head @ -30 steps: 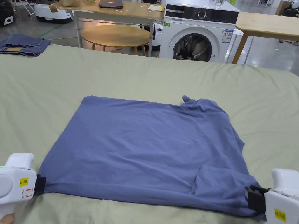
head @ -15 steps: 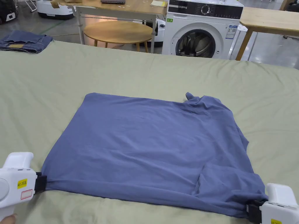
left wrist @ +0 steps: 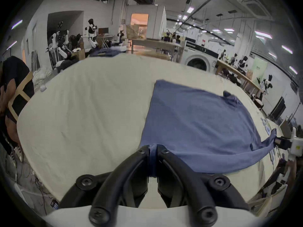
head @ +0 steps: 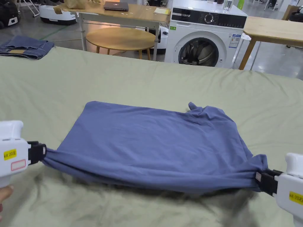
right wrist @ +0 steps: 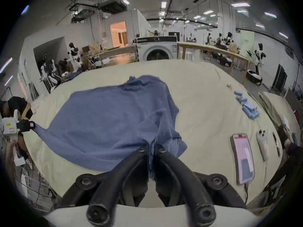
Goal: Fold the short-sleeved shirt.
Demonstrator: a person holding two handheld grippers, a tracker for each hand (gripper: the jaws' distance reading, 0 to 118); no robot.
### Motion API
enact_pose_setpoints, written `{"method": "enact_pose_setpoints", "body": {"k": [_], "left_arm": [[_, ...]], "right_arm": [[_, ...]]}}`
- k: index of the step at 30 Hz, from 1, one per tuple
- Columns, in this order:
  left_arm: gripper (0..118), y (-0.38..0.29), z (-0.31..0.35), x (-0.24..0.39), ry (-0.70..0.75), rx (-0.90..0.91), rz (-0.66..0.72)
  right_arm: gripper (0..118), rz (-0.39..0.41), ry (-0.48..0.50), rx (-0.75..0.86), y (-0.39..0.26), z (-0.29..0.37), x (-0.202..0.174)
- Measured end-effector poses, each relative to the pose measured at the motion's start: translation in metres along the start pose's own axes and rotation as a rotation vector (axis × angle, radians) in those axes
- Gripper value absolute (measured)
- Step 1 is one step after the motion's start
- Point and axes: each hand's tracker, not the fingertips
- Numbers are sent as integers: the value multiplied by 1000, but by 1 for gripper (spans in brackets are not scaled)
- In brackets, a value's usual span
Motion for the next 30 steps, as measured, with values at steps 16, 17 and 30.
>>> {"method": "enact_pose_setpoints", "body": {"k": [16,17,30], "left_arm": [[3,92,-122,-2,7,-68,0],[3,92,-129,-2,10,-85,-3],[49,76,-132,8,-13,-71,-27]], "right_arm": [[5,-64,-24,-49,73,-124,4],[5,-62,-27,-63,74,-131,3],[50,33,-54,68,75,-130,-5]]}}
